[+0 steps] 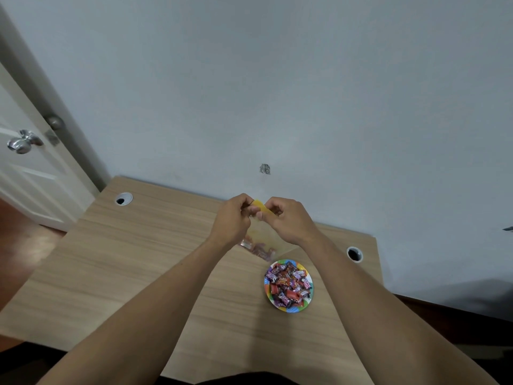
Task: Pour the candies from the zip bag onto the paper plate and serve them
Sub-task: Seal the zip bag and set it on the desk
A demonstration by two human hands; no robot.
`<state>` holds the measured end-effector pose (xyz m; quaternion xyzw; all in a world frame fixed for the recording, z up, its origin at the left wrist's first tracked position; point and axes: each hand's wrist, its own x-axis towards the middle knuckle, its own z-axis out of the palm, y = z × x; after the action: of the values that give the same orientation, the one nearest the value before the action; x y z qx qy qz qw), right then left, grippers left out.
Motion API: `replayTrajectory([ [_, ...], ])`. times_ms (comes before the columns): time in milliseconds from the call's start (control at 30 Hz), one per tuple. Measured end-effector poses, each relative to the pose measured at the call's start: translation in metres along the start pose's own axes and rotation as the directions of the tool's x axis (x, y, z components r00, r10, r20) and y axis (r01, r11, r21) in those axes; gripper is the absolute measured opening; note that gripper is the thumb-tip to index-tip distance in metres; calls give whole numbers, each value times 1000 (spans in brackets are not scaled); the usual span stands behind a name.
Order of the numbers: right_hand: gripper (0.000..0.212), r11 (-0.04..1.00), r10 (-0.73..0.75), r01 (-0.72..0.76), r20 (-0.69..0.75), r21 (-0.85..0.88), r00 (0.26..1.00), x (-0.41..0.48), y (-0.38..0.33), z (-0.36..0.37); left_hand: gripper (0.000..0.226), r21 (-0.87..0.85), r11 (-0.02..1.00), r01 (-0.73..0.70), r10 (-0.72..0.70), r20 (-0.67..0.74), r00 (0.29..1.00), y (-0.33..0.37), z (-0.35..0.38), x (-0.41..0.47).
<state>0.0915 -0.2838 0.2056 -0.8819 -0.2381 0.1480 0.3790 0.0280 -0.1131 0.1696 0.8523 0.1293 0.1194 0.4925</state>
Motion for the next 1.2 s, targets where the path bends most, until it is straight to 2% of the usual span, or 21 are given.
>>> replayTrajectory([
  [133,18,1000,13,-14,-33,-9,999,0,2,6,12,-178,980,90,-84,38,996,1,-10,7],
  [333,22,1000,-12,12,-72,8,997,3,-4,4,9,-358,924,133,-113,75,991,5,-17,6],
  [433,23,998,-28,24,-71,-56,997,5,-4,7,12,-315,939,137,-126,55,991,3,-15,4],
  [633,30,992,-30,14,-131,-123,991,9,-9,12,15,-180,974,137,-158,-106,982,10,-16,7],
  [767,30,981,-63,42,-109,-188,992,12,-10,7,14,-117,985,129,-149,-189,971,10,-27,13],
  [1200,30,971,-87,68,-75,-229,993,13,-20,10,12,-125,967,222,-250,-299,921,-10,-71,27],
])
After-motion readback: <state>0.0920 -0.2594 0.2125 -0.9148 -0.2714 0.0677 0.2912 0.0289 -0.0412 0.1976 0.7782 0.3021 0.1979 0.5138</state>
